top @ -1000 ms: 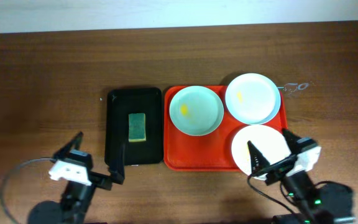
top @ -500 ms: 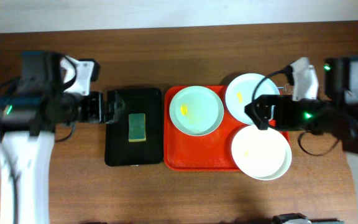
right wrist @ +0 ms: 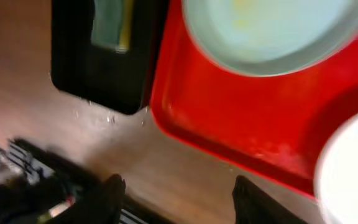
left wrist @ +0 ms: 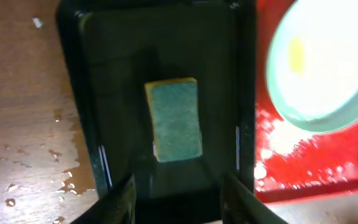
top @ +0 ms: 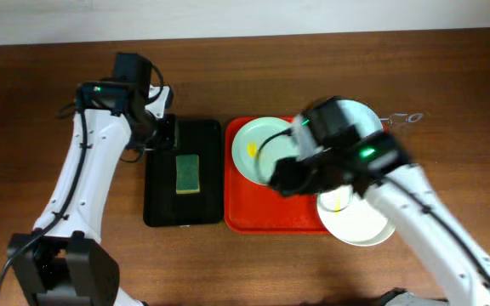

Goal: Clean dirty plates on tray and stack at the side

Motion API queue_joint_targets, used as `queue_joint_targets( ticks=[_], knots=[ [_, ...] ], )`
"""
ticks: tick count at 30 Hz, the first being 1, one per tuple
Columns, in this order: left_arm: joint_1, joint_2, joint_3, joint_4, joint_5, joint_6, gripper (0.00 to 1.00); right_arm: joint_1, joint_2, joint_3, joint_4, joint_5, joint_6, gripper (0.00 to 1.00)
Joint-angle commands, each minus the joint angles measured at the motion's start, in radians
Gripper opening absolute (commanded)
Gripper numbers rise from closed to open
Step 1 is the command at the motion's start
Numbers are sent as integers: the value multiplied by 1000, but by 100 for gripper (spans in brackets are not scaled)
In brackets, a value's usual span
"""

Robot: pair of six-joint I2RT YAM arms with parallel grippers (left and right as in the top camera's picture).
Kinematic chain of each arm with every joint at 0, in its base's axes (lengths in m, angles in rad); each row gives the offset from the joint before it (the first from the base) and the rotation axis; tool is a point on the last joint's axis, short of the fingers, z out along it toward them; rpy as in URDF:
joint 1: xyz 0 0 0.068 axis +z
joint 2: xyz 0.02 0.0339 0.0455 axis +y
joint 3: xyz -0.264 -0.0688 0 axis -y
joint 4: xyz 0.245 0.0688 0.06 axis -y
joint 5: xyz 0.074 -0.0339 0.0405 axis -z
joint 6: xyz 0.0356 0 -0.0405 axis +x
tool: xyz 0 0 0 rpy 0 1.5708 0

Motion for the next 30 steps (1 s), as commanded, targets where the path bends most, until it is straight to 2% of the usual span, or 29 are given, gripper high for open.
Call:
queue_joint_targets(
  ticks=[1,4,9,11,13,14,15,17,18,19,21,25,26,30],
  knots=[
    [2,7,-17,30,-70,-56,41,148,33,-101,117,127,90,50],
    [2,7,-17,44,-71,-56,40,272,92,-123,180,226,90,40],
    [2,7,-17,55,-89,-56,40,459,192,-124,189,378,85,39],
    [2,7,-17,56,-100,-56,41,517,222,-124,194,429,-11,40],
    [2,7,-17,63,-100,-56,42,559,254,-124,197,459,-238,49],
    [2,7,-17,66,-100,-56,42,566,262,-124,197,461,-303,56],
    [2,7,-17,66,-100,-56,43,567,262,-124,198,460,-305,59],
    [2,7,-17,67,-100,-56,44,566,261,-123,217,412,-306,59],
    [2,7,-17,67,-100,-56,45,566,264,-124,224,414,-313,49],
    [2,7,-17,67,-100,-56,45,567,276,-124,221,408,-391,48],
    [2,7,-17,67,-100,-56,47,567,303,-138,239,412,-457,48],
    [2,7,-17,70,-100,-56,49,567,333,-146,289,424,-470,45],
    [2,7,-17,70,-100,-56,50,566,338,-158,312,424,-493,41],
    [2,7,-17,71,-100,-56,51,566,339,-238,402,496,-496,41]
  ],
)
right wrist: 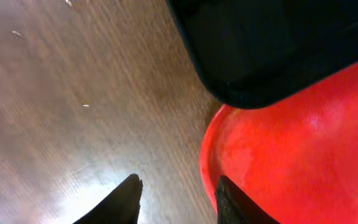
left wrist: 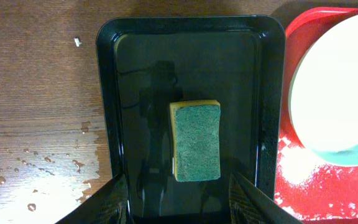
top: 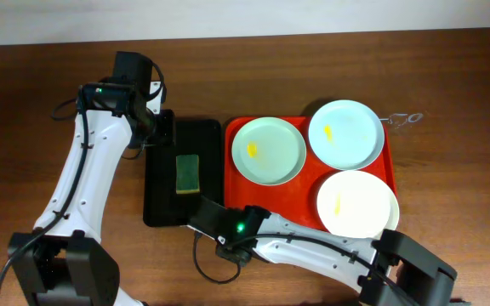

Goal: Clean dirty plates on tray and stack at the side

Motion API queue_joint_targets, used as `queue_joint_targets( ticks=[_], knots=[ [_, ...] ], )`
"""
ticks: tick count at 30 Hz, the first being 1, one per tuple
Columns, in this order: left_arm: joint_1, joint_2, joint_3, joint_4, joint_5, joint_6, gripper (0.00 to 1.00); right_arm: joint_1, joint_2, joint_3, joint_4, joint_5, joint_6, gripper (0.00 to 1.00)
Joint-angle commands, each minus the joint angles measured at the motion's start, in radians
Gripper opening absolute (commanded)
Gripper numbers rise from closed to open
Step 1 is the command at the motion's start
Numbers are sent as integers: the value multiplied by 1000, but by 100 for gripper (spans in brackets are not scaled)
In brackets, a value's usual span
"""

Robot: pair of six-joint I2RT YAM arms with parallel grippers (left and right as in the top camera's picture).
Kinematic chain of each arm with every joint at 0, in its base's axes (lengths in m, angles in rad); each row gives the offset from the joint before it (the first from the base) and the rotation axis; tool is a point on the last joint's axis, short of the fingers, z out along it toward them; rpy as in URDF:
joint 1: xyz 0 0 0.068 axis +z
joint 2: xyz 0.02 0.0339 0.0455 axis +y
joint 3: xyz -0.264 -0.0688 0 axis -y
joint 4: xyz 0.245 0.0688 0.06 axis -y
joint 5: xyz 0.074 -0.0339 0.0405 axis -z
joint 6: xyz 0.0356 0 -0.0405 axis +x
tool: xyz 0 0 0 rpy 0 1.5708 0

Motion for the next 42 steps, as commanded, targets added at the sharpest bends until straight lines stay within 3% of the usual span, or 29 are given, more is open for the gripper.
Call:
queue_joint_targets(
  ticks=[1,5,8,18,24,27,35,38,42],
  knots=[
    [2,7,-5,5,-11,-13,52,3,10,-68,81,62,-17,41],
    [2,7,-5,6,-11,-13,52,2,10,-97,139,62,-61,40],
    [2,7,-5,6,-11,-13,52,1,13,-124,164,62,-121,30],
    [2,7,-5,10,-11,-13,53,-48,13,-154,209,65,-125,30],
    [2,7,-5,13,-13,-13,53,-75,13,-155,215,16,-124,20],
    [2,7,-5,13,-26,-13,53,-75,13,-155,215,11,-125,24],
    [2,7,-5,13,-26,-13,53,-74,48,-155,215,-30,-166,15],
    [2,7,-5,13,-26,-13,53,-74,55,-155,216,-51,-166,5],
    [2,7,-5,13,-26,-13,53,-39,55,-155,208,-51,-171,4]
  ],
)
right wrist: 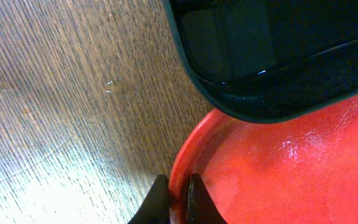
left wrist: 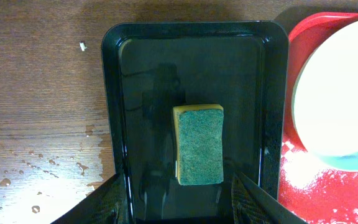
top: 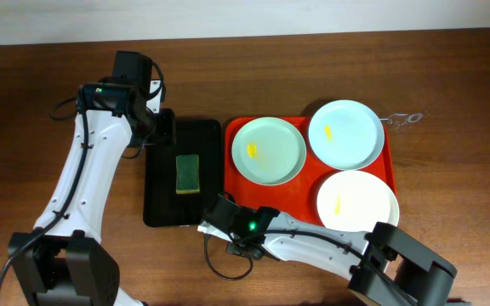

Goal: Clean dirty plates on tray and stack at the side

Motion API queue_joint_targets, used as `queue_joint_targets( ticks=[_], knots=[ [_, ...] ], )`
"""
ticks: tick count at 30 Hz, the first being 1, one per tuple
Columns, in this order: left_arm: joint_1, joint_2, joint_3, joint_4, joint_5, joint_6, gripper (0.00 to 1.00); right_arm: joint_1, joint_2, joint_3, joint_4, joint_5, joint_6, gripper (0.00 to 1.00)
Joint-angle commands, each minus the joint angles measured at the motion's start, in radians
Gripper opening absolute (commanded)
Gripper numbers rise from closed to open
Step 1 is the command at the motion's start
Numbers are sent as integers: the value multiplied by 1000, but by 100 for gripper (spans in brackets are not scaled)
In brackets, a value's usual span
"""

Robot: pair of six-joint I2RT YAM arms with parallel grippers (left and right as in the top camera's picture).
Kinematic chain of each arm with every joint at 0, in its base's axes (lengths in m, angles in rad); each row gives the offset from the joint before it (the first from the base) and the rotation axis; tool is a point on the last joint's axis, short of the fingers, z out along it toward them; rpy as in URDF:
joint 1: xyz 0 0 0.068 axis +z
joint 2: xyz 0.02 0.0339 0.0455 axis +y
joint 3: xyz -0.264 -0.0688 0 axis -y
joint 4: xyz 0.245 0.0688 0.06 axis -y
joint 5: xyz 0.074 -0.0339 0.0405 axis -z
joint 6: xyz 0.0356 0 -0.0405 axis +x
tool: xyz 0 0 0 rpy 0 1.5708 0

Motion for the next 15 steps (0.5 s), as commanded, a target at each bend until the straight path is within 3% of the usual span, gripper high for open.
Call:
queue_joint_targets(
  ticks=[1,15],
  knots=[
    [2,7,-5,3,-11,-13,54,35,39,-16,-15,-48,22,4],
    [3,7,-5,2,-11,-13,55,85,34,-15,-70,-97,-90,4]
  ],
)
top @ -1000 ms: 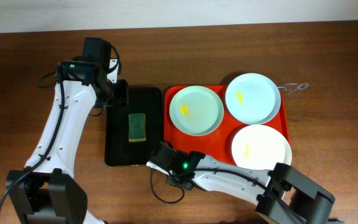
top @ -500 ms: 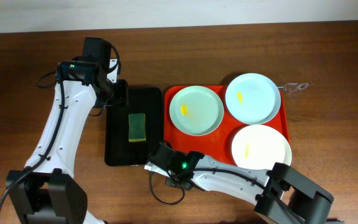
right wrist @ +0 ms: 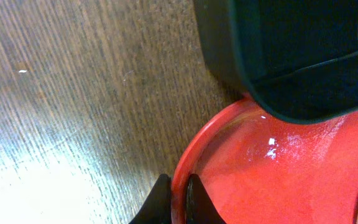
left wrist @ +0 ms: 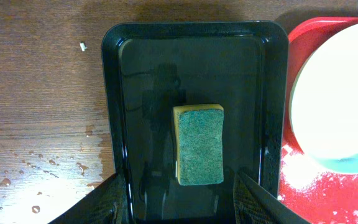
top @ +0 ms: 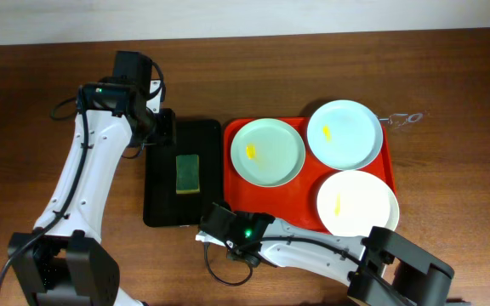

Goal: Clean dirty plates on tray and stack at the side

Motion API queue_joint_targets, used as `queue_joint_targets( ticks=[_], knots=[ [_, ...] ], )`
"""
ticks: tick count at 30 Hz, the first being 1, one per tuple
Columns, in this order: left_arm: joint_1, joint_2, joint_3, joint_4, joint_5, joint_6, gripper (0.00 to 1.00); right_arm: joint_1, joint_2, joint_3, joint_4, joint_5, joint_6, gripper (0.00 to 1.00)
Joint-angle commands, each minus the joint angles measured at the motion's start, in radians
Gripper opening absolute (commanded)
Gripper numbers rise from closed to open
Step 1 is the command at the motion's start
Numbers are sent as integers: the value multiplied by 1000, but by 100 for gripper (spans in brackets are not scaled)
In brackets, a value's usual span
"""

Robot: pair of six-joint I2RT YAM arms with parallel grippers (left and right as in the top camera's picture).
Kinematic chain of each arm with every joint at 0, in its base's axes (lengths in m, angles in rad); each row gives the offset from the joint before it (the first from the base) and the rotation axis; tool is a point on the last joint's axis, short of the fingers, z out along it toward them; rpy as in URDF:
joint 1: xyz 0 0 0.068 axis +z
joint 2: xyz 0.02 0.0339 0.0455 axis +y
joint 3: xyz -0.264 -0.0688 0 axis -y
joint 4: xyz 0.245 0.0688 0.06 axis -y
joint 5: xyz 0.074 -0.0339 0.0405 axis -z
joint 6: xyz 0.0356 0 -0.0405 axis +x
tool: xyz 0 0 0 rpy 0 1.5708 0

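Note:
The red tray (top: 304,197) carries three plates, each with a yellow smear: a pale green plate (top: 267,150), a light blue plate (top: 344,134) and a white plate (top: 357,204). My right gripper (right wrist: 179,200) is shut on the tray's rim (right wrist: 188,163) at its near-left corner, also seen from overhead (top: 226,223). A green and yellow sponge (left wrist: 199,144) lies in the black tray (left wrist: 142,74). Above that tray's far end, my left gripper (left wrist: 182,211) hangs open with nothing between its fingers.
The black tray (top: 156,200) lies right against the red tray's left side. Water drops (left wrist: 36,180) spot the wooden table (top: 449,85) left of it. A small wire object (top: 402,119) lies by the red tray's far right corner.
My right gripper stays shut on the red tray's rim and has shifted a little: the black tray's corner sits further right in its view. The left arm has not moved.
My right arm was over the red tray with its gripper open. Then the open gripper was low at the tray's near-left corner. Then it was shut on the rim there, and it still holds it. The left gripper stayed open over the sponge throughout.

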Motion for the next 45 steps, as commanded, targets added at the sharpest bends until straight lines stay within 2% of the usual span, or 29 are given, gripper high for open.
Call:
queue_joint_targets(
  ticks=[1,7,8,9,12,13,17,20,23,24,25,27,28,32,33,34,35,36,37,39,45],
  knots=[
    [3,7,-5,2,-11,-13,55,39,32,-23,-34,-155,-39,4],
    [3,7,-5,2,-11,-13,55,52,28,-21,-49,-155,-41,4],
    [3,7,-5,2,-11,-13,55,52,22,-20,-49,-155,-41,6],
    [3,7,-5,2,-11,-13,55,52,16,-18,-49,-155,-40,15],
    [3,7,-5,2,-11,-13,55,50,-14,10,-49,-155,-19,25],
    [3,7,-5,1,-11,-13,55,40,-38,43,-57,-155,18,29],
    [3,7,-5,-2,-11,-13,55,-54,-151,166,-196,-155,147,32],
    [3,7,-5,-2,-11,-13,55,-218,-271,252,-320,-169,351,41],
    [2,7,-5,-3,-10,-13,52,-439,-379,263,-334,-332,443,56],
    [2,7,-5,-7,-1,-13,51,-513,-395,263,-344,-399,443,67],
    [1,7,-7,-10,18,-13,50,-588,-398,263,-358,-453,443,68],
    [-1,7,-18,-8,24,-13,49,-683,-392,263,-384,-520,443,78],
    [-3,7,-32,-5,24,-13,48,-718,-389,263,-405,-546,442,98],
    [-8,11,-78,18,79,-12,46,-761,-378,259,-431,-531,442,98],
    [-13,12,-93,32,103,-12,44,-761,-375,259,-427,-504,447,73],
    [-27,13,-118,52,106,-12,43,-761,-369,259,-423,-441,526,40],
    [-42,13,-139,66,106,-12,43,-761,-359,259,-424,-372,616,20],
    [-55,13,-160,81,104,-12,43,-761,-348,259,-423,-336,653,20],
    [-68,13,-183,102,102,-12,46,-761,-331,259,-422,-311,684,29],
    [-84,13,-221,141,102,-13,50,-760,-294,259,-407,-311,686,34],
    [-94,13,-278,232,102,-13,51,-761,-58,259,-248,-277,686,34]
  ],
)
